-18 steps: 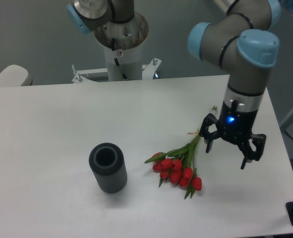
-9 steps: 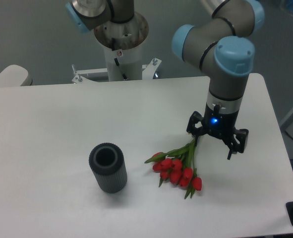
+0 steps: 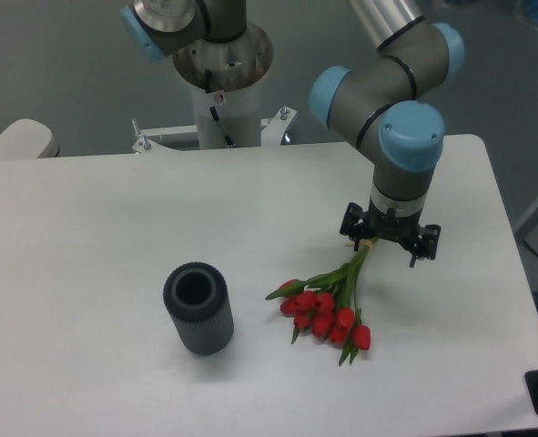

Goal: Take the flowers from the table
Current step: 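Move the open gripper over the stems of the red tulip bunch, then lower the gripper onto the tulip stems and close it, then lift the grasped tulip bunch up off the table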

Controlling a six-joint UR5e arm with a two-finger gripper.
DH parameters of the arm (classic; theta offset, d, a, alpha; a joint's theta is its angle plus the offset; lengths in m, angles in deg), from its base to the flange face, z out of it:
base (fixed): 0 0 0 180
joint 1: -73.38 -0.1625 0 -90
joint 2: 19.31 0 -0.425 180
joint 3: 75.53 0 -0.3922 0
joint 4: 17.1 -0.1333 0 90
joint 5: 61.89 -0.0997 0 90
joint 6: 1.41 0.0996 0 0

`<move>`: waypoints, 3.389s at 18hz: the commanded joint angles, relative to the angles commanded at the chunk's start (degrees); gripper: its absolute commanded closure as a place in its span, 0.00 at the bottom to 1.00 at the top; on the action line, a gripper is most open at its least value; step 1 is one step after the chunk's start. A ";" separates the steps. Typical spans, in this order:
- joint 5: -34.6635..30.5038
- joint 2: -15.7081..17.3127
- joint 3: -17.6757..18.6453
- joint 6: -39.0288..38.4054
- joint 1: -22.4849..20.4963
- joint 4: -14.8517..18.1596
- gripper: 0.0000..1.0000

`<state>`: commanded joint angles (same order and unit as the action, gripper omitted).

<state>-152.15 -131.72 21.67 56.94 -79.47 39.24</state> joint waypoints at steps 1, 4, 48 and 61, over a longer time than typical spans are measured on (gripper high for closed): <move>0.09 0.00 1.14 0.52 0.00 -0.18 0.00; 0.09 -0.35 2.38 3.07 -0.09 -2.63 0.00; 1.67 -5.45 5.90 11.78 2.55 -12.66 0.75; 5.17 -3.35 -0.16 12.04 2.46 -11.17 0.78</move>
<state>-146.98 -135.07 21.51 68.99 -77.00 28.07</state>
